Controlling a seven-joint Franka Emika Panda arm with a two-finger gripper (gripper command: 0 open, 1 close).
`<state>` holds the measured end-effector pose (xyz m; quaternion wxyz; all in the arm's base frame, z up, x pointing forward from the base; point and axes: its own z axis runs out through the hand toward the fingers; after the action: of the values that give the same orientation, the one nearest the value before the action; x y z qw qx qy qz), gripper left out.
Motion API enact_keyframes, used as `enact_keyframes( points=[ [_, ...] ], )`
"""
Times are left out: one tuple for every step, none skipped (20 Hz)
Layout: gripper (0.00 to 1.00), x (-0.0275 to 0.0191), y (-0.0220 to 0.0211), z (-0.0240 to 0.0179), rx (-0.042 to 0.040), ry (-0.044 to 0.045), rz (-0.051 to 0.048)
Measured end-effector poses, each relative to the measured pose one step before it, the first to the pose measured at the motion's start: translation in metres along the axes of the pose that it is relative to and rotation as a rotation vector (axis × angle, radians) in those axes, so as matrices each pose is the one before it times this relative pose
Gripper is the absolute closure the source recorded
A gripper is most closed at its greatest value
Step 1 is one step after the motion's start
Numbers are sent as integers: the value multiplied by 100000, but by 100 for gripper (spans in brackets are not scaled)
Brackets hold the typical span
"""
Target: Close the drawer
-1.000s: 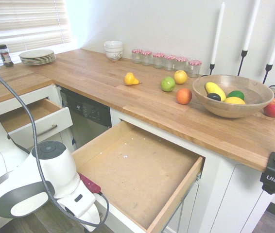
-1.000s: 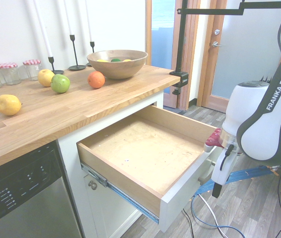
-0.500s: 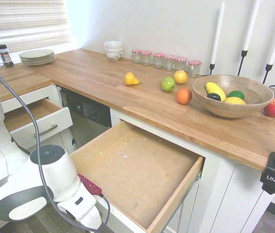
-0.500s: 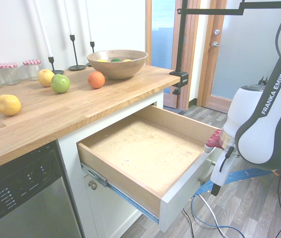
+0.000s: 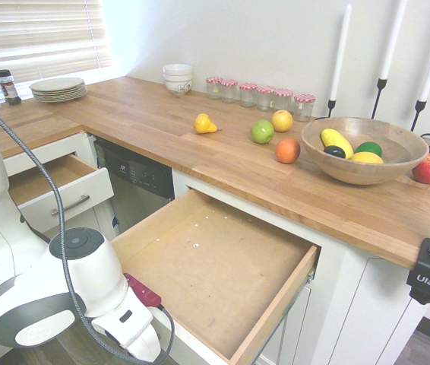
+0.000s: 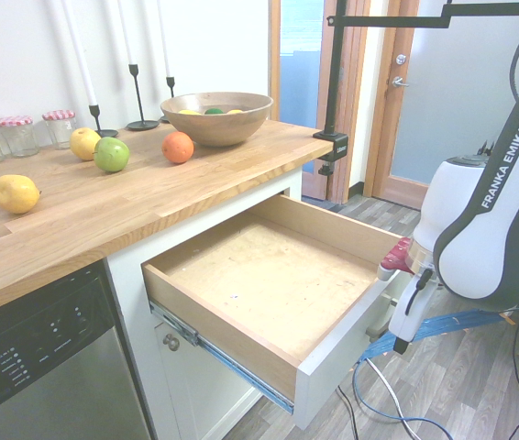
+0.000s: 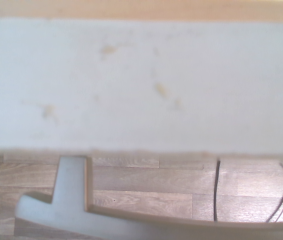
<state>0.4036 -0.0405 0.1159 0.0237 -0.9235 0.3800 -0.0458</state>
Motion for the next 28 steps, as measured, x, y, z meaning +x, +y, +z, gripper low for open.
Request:
enact_keyframes(
  points=[
    [100, 56, 29, -9, 28, 48, 125],
    [100, 71, 43, -10, 33, 53, 129],
    [100, 57, 13, -11, 42, 57, 62],
    [100, 55, 1, -12, 69, 53, 56],
    [100, 62, -3, -9, 73, 63, 78],
    [100, 42, -20, 8, 39, 41, 47],
    [100, 31, -22, 27, 21, 6, 36],
    [100, 18, -23, 27, 29, -20, 36],
    [100, 13, -29, 17, 47, -9, 51],
    [100, 23, -34, 3, 108, 61, 82],
    [100, 25, -89, -13, 270, 154, 31],
    [100, 51, -146, -33, 484, 377, 22],
    [100, 86, -201, -42, 645, 580, -2],
    [100, 82, -207, -22, 575, 418, -10],
    [100, 4, -116, 35, 280, -9, 49],
    [100, 58, -117, 21, 282, 73, 59],
    [100, 142, -148, -1, 303, 166, 73],
    [100, 204, -160, -18, 321, 290, 96],
    [100, 231, -209, -29, 385, 368, 39],
    [100, 255, -252, -61, 441, 442, -13],
    [100, 269, -286, -71, 423, 339, -31],
    [100, 274, -305, -74, 367, 230, -49],
    [100, 370, -344, -105, 342, 179, -3],
    [100, 423, -339, -89, 160, -63, 53],
    [100, 508, -379, -112, 121, -55, 51],
    [100, 541, -378, -108, -39, -165, 42],
    [100, 572, -384, -98, -66, -123, 45],
    [100, 537, -420, -53, 13, -43, -49]
  ],
)
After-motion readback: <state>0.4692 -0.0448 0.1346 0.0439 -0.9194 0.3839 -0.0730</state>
